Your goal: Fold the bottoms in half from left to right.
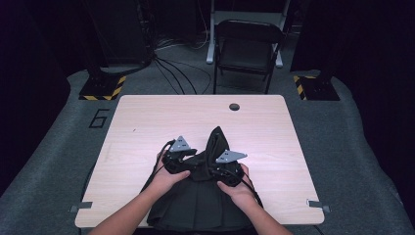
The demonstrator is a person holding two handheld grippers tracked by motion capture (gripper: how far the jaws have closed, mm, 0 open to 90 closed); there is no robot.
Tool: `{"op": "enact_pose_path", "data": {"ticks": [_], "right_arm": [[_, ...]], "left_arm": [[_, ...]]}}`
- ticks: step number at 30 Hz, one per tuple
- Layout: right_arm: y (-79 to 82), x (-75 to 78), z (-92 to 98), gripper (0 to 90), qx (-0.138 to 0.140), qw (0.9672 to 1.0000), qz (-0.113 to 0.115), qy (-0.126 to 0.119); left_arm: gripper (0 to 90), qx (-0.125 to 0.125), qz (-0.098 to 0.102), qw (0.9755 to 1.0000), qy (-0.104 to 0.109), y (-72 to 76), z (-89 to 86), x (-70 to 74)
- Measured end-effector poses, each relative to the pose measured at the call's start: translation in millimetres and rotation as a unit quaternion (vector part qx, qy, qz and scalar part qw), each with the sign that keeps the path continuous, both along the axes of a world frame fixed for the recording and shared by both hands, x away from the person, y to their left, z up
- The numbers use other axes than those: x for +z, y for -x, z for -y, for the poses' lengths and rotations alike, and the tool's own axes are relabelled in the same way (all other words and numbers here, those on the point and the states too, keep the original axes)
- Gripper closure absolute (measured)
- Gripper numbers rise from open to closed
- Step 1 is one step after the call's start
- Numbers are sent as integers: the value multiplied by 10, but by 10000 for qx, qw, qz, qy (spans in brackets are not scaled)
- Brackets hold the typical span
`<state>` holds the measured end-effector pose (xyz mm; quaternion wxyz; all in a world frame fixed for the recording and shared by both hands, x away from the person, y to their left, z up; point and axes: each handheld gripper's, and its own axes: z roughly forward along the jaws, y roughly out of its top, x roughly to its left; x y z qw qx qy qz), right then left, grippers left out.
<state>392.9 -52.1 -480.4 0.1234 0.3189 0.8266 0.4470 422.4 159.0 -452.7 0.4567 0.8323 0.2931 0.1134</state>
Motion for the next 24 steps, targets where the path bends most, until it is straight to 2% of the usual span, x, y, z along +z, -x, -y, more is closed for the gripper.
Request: {"op": "enact_pose_path", "data": {"ticks": [2, 10, 11, 16, 19, 21, 22, 24], "right_arm": [[-6, -9, -11, 802, -11, 10000, 35, 13], [-25, -36, -8, 822, -5, 10000, -22, -70], [-24, -36, -11, 822, 1, 10000, -10, -71], [-17, -47, -29, 821, -26, 9999, 9, -109], [-11, -53, -28, 820, -10, 9999, 23, -109], [-10, -55, -28, 819, -12, 9999, 26, -107], [-8, -60, -28, 817, -21, 9999, 49, -104], [-6, -64, -29, 816, -56, 9999, 49, -88]], "left_arm": [[434, 75, -38, 9999, 114, -31, 35, 12], [403, 193, -55, 9994, 271, -107, 179, 82], [402, 179, -12, 9996, 204, -119, 199, 88], [394, 232, -55, 9997, 114, -155, 335, 51], [396, 356, -123, 9992, 94, -189, 395, 1], [436, 440, -168, 9989, 25, -211, 407, -25], [471, 461, -342, 9983, 119, -229, 415, -56], [522, 429, -401, 9982, 127, -240, 424, -77]]}}
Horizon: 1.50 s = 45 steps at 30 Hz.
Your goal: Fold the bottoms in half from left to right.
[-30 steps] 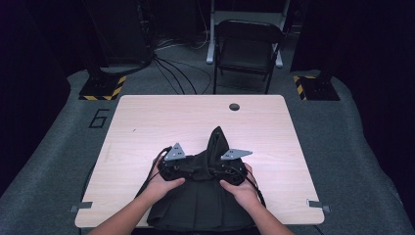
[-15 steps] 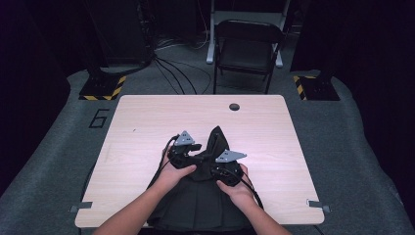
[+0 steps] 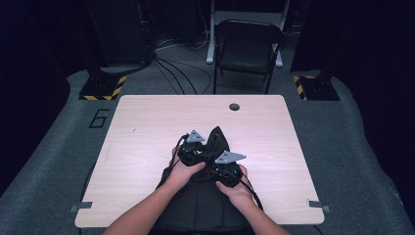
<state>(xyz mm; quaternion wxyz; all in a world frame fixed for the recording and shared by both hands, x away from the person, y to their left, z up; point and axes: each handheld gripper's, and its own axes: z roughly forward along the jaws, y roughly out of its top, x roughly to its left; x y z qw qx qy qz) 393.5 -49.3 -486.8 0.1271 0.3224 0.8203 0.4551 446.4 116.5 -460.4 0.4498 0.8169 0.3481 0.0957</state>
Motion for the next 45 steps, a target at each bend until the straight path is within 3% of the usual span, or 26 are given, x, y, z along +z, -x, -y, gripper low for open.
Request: {"op": "enact_pose_path", "data": {"ticks": [4, 9, 15, 17, 24, 27, 31, 34, 35, 37, 39, 41, 45], "right_arm": [[1, -17, 6, 804, -8, 10000, -52, -5], [4, -4, 29, 696, -15, 10000, -19, 68], [57, 156, 129, 620, -208, 9994, 174, -200], [91, 212, 167, 607, -291, 9987, 301, -303], [208, 322, 236, 594, -323, 9962, 524, -620], [254, 345, 219, 590, -202, 9961, 482, -709], [315, 298, 118, 590, 45, 9977, 349, -575], [317, 203, -15, 584, 368, 9989, 202, -218], [324, 143, -95, 583, 551, 9984, 61, 49], [335, 70, -182, 583, 696, 9969, 79, 365], [347, 0, -253, 582, 727, 9948, 44, 712], [345, -55, -286, 580, 761, 9930, -13, 898], [346, -47, -234, 571, 662, 9925, -7, 1027]], "left_arm": [[605, -73, 36, 9999, -62, 17, 35, -20], [795, -96, 31, 9998, -150, 20, 18, -4], [823, -53, 1, 10000, -72, -55, -84, 41], [825, -49, -51, 10000, 41, -81, -116, 86], [827, -202, 118, 9997, 25, -120, -150, 269], [827, -239, 208, 9995, 38, -148, -184, 398], [826, -368, 330, 9988, 19, -176, -264, 598], [825, -461, 373, 9982, -46, -171, -329, 750], [825, -462, 431, 9980, -48, -166, -347, 787], [826, -477, 488, 9977, -54, -156, -385, 849], [825, -474, 519, 9975, -75, -149, -420, 896], [825, -477, 555, 9973, -73, -146, -466, 941], [825, -507, 559, 9971, -100, -149, -526, 983]]}}
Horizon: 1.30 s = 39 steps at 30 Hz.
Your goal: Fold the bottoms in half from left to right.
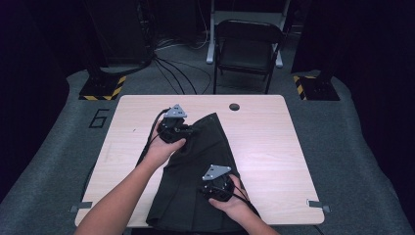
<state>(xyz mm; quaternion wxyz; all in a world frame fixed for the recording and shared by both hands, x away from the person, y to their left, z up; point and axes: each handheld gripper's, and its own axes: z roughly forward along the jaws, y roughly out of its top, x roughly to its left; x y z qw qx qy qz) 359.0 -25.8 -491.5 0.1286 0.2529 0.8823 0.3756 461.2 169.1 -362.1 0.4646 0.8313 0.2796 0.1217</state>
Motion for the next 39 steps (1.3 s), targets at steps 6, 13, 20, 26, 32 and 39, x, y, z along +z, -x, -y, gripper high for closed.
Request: {"op": "enact_pose_path", "data": {"ticks": [6, 13, 20, 26, 32, 39], "right_arm": [[-35, 57, 219, 570, -420, 9987, -213, -215], [-74, -128, 396, 588, -611, 9956, -708, 1], [-52, -172, 381, 594, -618, 9961, -629, 74], [-52, -180, 367, 593, -690, 9960, -556, 56], [-104, -184, 340, 592, -772, 9959, -459, 67], [-189, -168, 348, 566, -961, 9936, -583, -75]], "left_arm": [[825, 19, 56, 10000, 10, -8, -10, 12], [824, 91, 34, 9999, 73, -55, -16, 42], [825, 10, 52, 10000, 9, -74, 65, 82], [826, 1, 93, 10000, 6, -80, 96, 111], [827, -58, 191, 9998, -15, -92, 136, 179], [827, -202, 291, 9994, -26, -69, 174, 225]]}}
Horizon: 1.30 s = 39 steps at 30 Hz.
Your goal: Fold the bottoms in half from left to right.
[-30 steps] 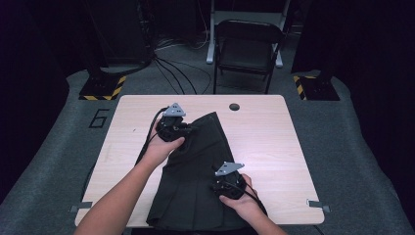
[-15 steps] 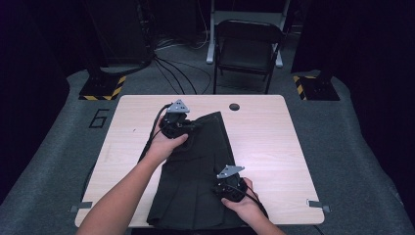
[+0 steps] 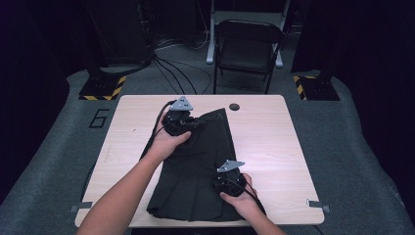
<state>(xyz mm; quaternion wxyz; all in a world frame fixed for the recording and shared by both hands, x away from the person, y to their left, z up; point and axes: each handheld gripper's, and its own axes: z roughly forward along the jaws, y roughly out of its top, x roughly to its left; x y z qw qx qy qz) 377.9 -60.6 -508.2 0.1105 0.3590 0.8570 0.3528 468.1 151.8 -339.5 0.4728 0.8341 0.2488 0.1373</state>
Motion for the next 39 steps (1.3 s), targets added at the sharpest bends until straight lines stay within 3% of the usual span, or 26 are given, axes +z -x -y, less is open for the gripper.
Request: {"op": "enact_pose_path", "data": {"ticks": [2, 7, 10, 14, 17, 24, 31, 35, 39], "right_arm": [[-2, 49, 18, 566, 66, 9999, 26, -112], [-1, 330, -77, 562, 301, 9969, 453, -561], [-65, 393, -161, 562, 375, 9958, 573, -603], [-230, 310, -216, 575, 243, 9974, 572, -359], [-291, 252, -142, 592, 3, 9979, 490, -434], [-334, 154, -66, 580, -85, 9988, 379, -307], [-188, 233, -67, 549, -19, 9986, 469, -241], [-56, 285, -60, 545, 224, 9983, 477, -252], [65, 266, -59, 543, 451, 9981, 416, -110]], "left_arm": [[826, 0, 5, 10000, 34, 8, -12, 4], [827, -29, 28, 10000, 22, 31, -24, 22], [826, -78, 48, 10000, -2, 64, -22, 33], [827, -136, 76, 9999, -32, 110, -33, 41], [827, -166, 73, 9998, 16, 145, -47, 25], [826, -288, 69, 9995, 56, 199, -84, -50], [826, -366, 105, 9992, 77, 270, -131, -17], [826, -415, 114, 9990, 95, 300, -154, -4], [826, -442, 110, 9989, 123, 335, -163, -6]]}}
